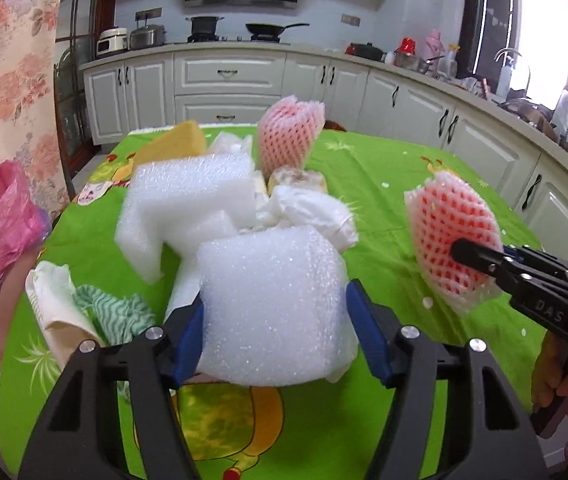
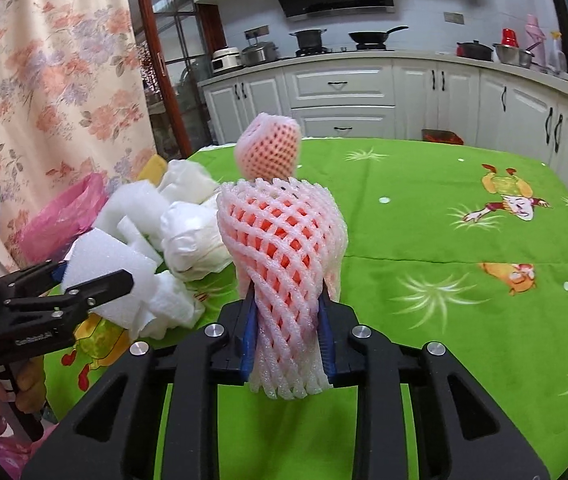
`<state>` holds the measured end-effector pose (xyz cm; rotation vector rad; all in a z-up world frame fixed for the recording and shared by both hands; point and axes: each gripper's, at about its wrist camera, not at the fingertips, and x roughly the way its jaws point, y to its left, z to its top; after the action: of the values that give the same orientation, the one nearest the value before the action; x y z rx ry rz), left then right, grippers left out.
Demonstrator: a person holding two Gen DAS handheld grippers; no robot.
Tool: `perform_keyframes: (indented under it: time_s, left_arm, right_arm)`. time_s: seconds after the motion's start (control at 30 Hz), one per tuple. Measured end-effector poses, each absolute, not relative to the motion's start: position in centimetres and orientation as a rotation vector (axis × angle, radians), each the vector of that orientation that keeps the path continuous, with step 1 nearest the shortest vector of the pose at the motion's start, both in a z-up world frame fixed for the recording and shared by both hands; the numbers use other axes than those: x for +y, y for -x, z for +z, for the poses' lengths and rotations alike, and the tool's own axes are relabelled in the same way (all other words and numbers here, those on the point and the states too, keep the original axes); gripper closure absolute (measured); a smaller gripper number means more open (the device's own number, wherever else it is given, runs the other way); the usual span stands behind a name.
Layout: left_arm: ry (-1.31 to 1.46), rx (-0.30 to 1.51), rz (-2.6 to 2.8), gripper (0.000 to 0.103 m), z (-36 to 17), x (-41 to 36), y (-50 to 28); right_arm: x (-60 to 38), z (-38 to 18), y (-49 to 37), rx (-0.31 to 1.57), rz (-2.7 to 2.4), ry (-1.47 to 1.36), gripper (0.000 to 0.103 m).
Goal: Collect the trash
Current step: 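Grasp the pink foam fruit net with the right tool while the left tool grasps a white foam block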
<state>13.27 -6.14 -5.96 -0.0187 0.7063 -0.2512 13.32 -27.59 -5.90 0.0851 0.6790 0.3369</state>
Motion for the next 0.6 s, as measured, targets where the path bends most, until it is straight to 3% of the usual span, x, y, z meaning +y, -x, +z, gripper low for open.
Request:
perform_keyframes:
  time_s: [0.6]
  left_arm:
    - [0.034,0.559,-0.205,0.04,0.1,-1.8,-11.3]
  right_arm:
    - [-23.0,-2.2,-14.9,0.624,0.411,-0.048,0.076]
